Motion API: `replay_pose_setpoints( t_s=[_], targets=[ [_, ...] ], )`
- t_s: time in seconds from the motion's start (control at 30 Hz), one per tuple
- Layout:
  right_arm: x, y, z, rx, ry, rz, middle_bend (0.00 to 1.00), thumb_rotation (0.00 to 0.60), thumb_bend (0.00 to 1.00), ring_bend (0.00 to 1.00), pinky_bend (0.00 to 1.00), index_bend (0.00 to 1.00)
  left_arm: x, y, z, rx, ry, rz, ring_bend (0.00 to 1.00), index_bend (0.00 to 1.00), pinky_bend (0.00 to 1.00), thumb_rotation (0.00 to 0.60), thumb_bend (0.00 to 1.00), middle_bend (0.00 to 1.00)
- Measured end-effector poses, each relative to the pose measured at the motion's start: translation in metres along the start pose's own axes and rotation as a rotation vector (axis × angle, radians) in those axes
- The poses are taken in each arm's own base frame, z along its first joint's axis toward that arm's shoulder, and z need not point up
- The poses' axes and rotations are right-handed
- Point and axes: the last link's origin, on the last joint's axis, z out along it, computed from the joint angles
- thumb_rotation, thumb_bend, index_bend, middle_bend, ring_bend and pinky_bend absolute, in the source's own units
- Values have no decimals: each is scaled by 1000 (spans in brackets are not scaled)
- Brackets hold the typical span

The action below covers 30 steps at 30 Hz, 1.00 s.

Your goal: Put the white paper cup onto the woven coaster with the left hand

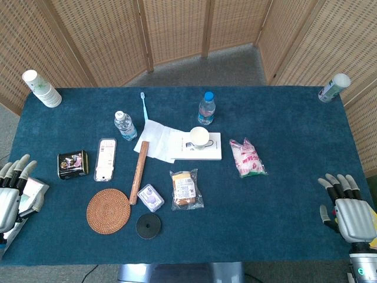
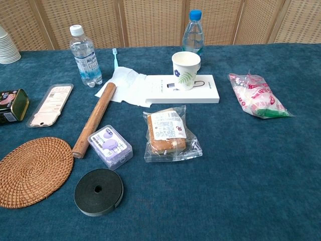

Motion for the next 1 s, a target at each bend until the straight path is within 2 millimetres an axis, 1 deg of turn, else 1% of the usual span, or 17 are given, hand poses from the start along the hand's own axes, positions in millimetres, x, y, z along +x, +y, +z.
replay_pose_setpoints(
  t_s=[0.33,0.43,0.53,0.63,0.73,0.9,1.0],
  targets=[
    [-2,-4,0,19,-7,2,15,600,549,19,0,147,-1,-2,-5,1,-7,-16,19,0,0,127,524,5],
    [-1,-3,-1,18,-2,9,3,600,548,19,0,137,0,-1,-5,-1,-16,-36,18,0,0,117,524,5],
    [-2,-3,-1,16,-1,20,0,600,548,19,0,129,3,4,-1,-14,-32,-75,18,0,0,87,524,14],
    [-2,-2,-3,15,-2,30,0,600,550,19,0,128,9,11,7,-45,-63,-120,8,0,0,75,524,6],
    [-2,-2,-6,16,0,36,0,600,549,19,0,115,13,18,20,-85,-104,-149,0,0,0,75,524,0],
    [-1,-1,-11,12,13,48,0,600,548,19,0,104,13,34,47,-151,-193,-175,0,0,0,67,524,0],
    [-1,1,-15,2,11,54,0,600,550,19,0,103,10,47,65,-187,-255,-192,0,0,0,34,518,0]
  ],
)
